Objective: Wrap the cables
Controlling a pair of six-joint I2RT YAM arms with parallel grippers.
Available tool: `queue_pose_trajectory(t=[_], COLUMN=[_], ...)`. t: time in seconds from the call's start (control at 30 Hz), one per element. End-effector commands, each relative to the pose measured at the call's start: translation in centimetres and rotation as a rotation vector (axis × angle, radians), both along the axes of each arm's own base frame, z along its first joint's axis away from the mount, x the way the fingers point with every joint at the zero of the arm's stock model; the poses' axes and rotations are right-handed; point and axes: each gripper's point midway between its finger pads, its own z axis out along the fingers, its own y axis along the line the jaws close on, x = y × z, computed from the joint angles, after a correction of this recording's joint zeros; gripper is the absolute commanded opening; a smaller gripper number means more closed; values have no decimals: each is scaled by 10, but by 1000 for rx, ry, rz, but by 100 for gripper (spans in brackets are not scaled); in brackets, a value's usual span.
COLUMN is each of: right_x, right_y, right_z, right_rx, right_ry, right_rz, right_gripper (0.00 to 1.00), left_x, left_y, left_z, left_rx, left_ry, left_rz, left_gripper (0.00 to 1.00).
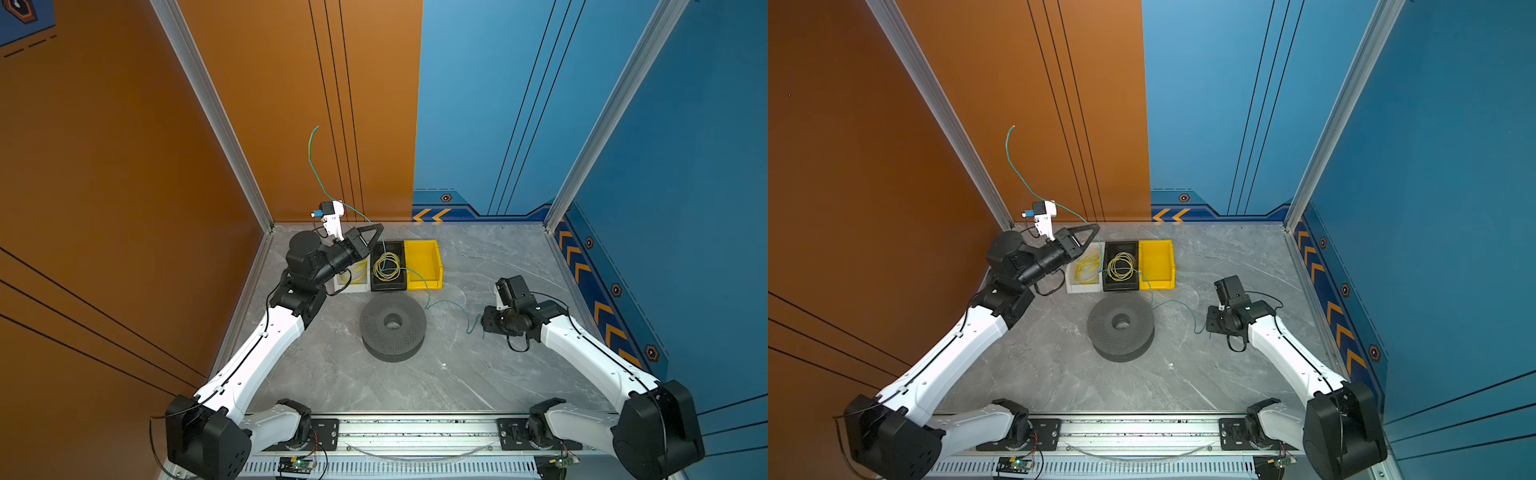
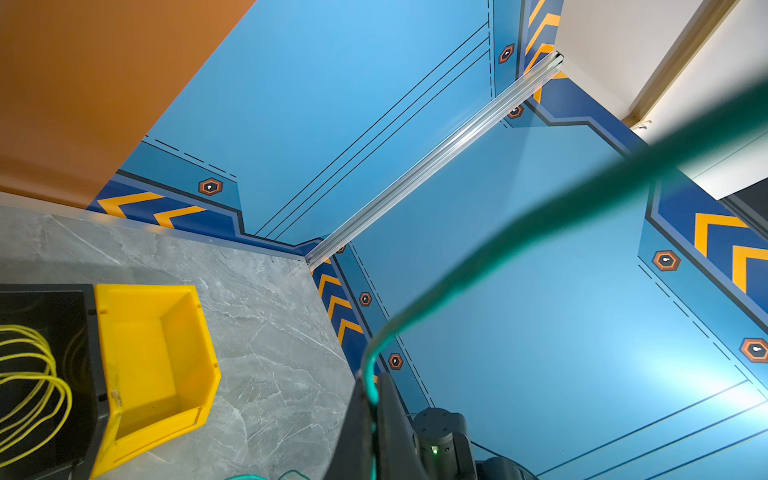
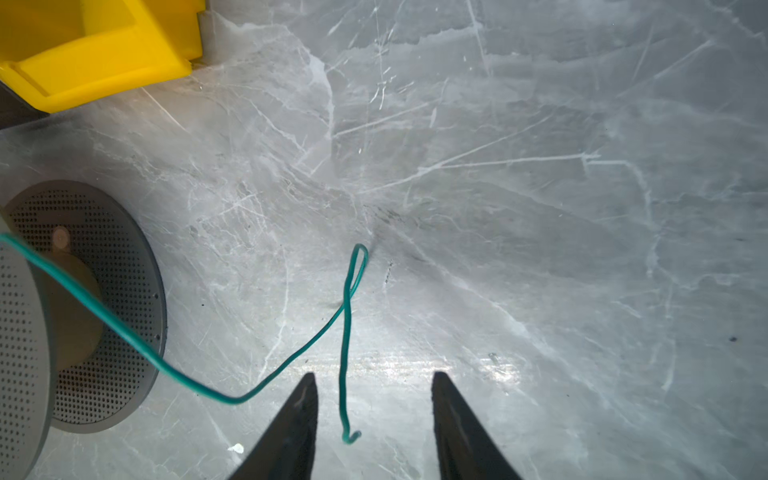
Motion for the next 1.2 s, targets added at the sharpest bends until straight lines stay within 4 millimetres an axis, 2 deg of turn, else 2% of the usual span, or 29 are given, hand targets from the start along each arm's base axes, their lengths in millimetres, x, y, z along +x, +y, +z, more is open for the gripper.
queue_pose_trajectory(t=[0.0, 0.3, 0.37, 0.5, 0.6, 0.67, 0.77, 0.93, 1.03, 1.17], right_x=[7, 9, 10, 11, 9, 8, 10, 24, 42, 58], right_y=[2, 6, 5, 2, -3, -10, -24, -48, -76, -113], right_z=[-4, -36, -39, -42, -45, -46, -43, -22, -8, -15], right_rx=[-18, -29, -37, -59, -75, -98, -144, -163, -240, -269], right_ry=[-16, 36, 37, 41, 48, 57, 72, 75, 63, 111], right_rz=[-12, 4, 3, 4, 4, -1, -15, -66, -108, -183], right_gripper=[42, 29, 22, 0, 0, 0, 0, 0, 0, 0], left_x=[-6, -6, -7, -6, -2, 2, 9, 18, 22, 28], left_y=[0, 1, 1, 3, 9, 17, 35, 68, 86, 118], left_z=[19, 18, 19, 20, 21, 25, 44, 74, 92, 109], left_rx=[12, 15, 14, 21, 33, 37, 24, 22, -4, -58], left_ry=[-57, -56, -60, -59, -51, -49, -65, -86, -111, -133], left_rz=[-18, -14, -14, -5, 26, 60, 113, 217, 260, 352], left_gripper=[0, 0, 0, 0, 0, 0, 0, 0, 0, 0])
